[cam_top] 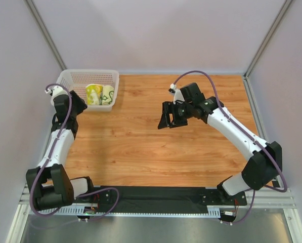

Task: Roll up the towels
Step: Place the rolled towel into the container

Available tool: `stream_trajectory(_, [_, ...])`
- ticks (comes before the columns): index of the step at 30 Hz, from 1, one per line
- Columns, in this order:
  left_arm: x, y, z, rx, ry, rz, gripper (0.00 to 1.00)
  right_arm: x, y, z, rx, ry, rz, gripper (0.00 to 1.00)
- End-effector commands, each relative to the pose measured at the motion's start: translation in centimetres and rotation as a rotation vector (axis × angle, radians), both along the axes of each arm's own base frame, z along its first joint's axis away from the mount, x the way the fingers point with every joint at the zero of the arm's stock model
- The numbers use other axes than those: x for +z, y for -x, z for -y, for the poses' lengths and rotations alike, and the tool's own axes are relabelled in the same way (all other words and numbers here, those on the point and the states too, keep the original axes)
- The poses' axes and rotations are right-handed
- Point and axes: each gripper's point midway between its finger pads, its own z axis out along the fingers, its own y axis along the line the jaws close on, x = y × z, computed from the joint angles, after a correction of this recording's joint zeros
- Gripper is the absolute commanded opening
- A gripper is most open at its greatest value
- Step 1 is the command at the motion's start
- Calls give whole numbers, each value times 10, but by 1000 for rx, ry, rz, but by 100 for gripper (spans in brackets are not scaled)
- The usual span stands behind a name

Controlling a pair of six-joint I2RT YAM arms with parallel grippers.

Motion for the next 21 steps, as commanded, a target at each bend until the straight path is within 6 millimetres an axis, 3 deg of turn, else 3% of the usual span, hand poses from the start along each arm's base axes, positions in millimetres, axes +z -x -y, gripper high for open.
stream_trajectory(1, [59, -32, -14, 89, 125, 263, 59, 16, -1, -1, 8, -33, 74, 74])
stream_trajectory(4, [57, -46, -9, 73, 178, 282, 59, 20, 1, 1, 8, -34, 88, 78])
stream_trajectory(7, [59, -42, -12, 72, 127, 301, 57, 27, 4, 5, 1, -38, 114, 82])
stream_trajectory(8, [48, -35, -17, 81, 65, 266, 58, 31, 4, 5, -4, -51, 132, 87])
stream_trajectory(9, [48, -26, -28, 137, 20, 258, 59, 27, 6, 7, -8, -53, 132, 99])
stream_trajectory(10, [41, -20, -34, 163, -10, 236, 60, 35, 9, 9, -23, -77, 155, 100])
stream_trajectory(11, [24, -10, -39, 175, -54, 194, 60, 40, 6, 7, -30, -103, 184, 100])
stream_trajectory(13, [21, -3, -42, 182, -96, 205, 60, 35, 8, 8, -36, -128, 175, 100])
stream_trajectory(18, [-38, 17, -38, 152, -129, 89, 60, 44, 4, 9, -43, -178, 216, 100])
stream_trajectory(21, [-46, 23, -29, 111, -116, 111, 61, 47, 6, 9, -26, -178, 218, 100])
